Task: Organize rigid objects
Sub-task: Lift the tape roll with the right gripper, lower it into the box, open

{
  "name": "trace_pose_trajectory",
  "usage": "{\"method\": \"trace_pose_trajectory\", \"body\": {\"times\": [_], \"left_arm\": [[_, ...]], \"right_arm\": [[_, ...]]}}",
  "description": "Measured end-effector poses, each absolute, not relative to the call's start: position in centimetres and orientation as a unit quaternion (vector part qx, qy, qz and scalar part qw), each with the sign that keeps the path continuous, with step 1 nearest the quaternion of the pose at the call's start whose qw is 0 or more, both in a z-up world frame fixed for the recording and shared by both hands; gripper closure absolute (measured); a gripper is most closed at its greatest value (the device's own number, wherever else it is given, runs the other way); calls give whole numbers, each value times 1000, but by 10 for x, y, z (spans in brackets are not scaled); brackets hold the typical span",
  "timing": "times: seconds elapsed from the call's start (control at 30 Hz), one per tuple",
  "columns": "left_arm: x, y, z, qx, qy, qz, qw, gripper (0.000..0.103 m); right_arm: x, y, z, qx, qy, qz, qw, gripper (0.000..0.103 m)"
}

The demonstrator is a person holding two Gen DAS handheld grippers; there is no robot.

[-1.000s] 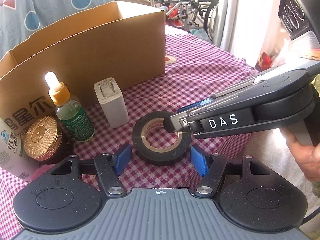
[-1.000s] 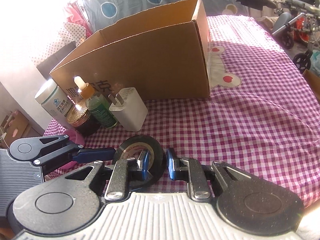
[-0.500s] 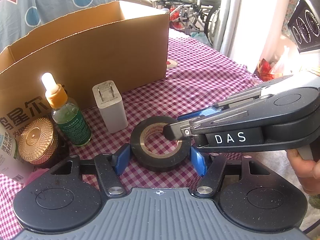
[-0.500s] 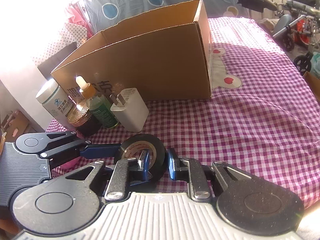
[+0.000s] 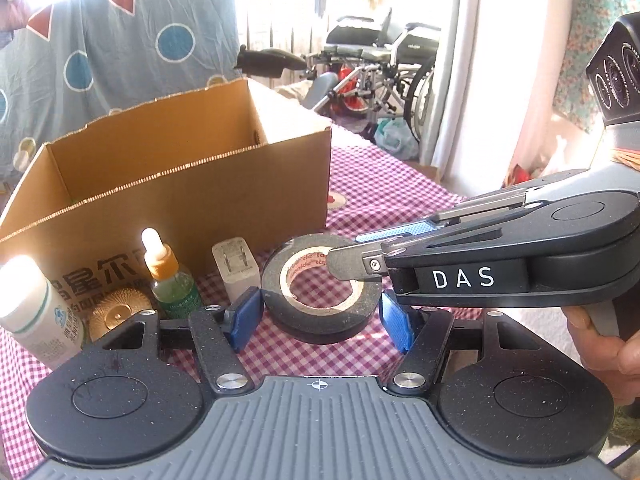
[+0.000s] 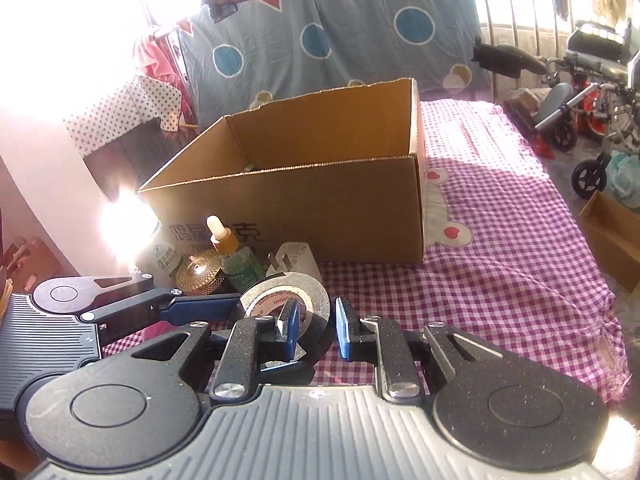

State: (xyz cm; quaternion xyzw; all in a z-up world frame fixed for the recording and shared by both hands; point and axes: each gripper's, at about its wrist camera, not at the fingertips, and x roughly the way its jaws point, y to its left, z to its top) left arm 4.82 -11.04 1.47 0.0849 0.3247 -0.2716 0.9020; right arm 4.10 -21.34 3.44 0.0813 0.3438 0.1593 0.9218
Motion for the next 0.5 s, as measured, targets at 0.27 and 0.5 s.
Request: {"method": "trace_pose_trajectory", "body": {"times": [0.27,0.5], "left_arm": [[57,-93,79,84,241,-241,936,38],[107,-71,107,80,238,-204,946,38]], "right_arm": [[51,-195,108,41,255,178,950,82],[121,-169,144,27,250,232,940,82]]}}
